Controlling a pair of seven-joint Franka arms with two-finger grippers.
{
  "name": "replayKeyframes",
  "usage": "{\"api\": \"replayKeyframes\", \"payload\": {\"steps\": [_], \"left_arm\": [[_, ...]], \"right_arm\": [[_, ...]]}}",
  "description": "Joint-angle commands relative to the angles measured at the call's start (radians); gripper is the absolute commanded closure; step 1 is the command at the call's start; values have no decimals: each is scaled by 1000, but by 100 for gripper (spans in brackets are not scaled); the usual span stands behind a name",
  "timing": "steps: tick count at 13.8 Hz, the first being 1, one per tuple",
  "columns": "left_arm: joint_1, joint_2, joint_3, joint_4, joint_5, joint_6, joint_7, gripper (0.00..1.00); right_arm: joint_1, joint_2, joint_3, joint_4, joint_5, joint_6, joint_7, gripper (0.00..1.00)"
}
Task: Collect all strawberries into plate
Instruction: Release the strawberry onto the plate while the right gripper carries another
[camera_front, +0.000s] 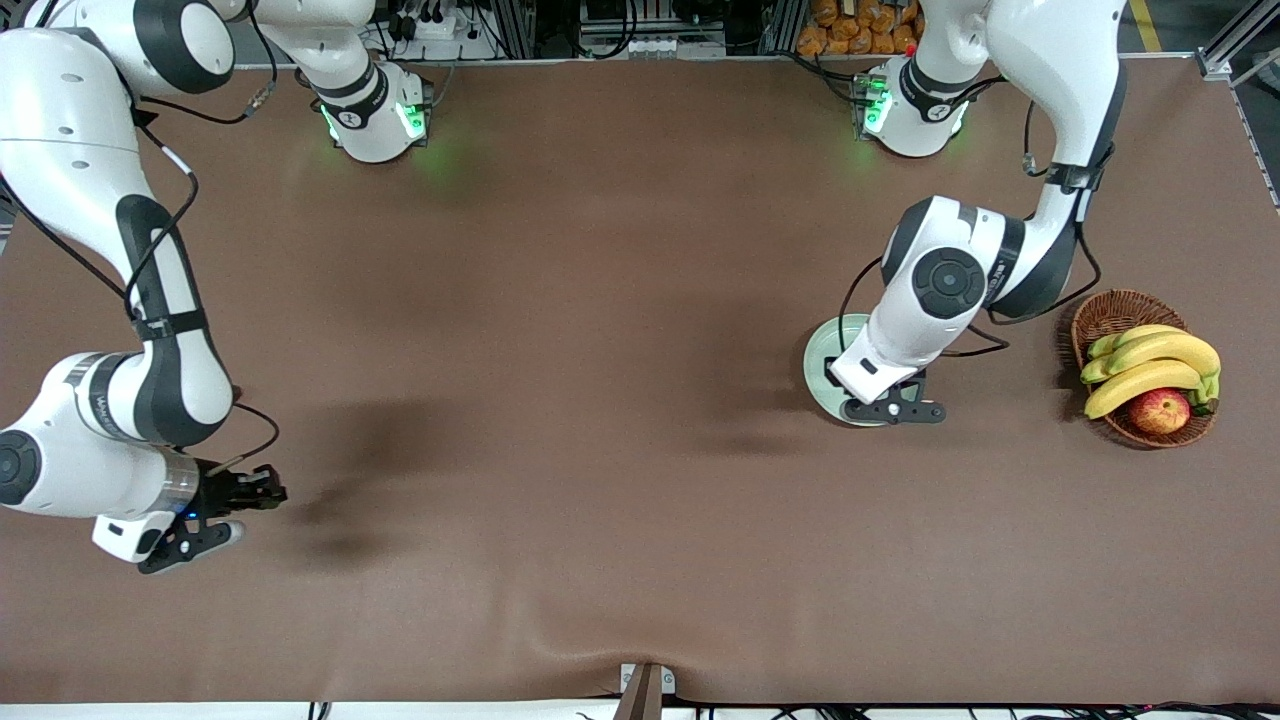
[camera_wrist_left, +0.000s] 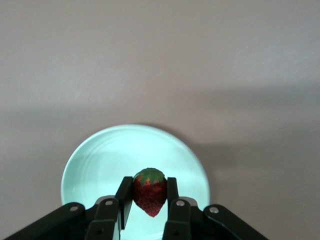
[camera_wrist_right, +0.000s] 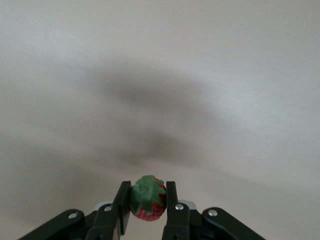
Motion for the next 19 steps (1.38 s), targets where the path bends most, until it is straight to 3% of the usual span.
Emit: {"api": "replayKeyframes", "payload": {"steps": [1,7,10,12,14,19], "left_arm": [[20,10,-11,-44,35,7,-4,99],[86,98,-16,-39,40,59,41,78],[71,113,-16,-30,35,59,24,45],[73,108,-16,-30,31,57,21,2],[71,104,-17,-26,31,56,21,0],[56,55,-65,45,31,4,-39,0]], "right_arm": [[50,-66,41,-78,3,2,205,87],[321,-66,45,-76,3,59,762,90],[456,-60,43,-79,2,88,1014,95],[536,-57,41,-78,0,91,1167,95],[605,-46,40,-79,-13,99,1305,100],[733,8,31,-96,-17,220,1527,100]]}}
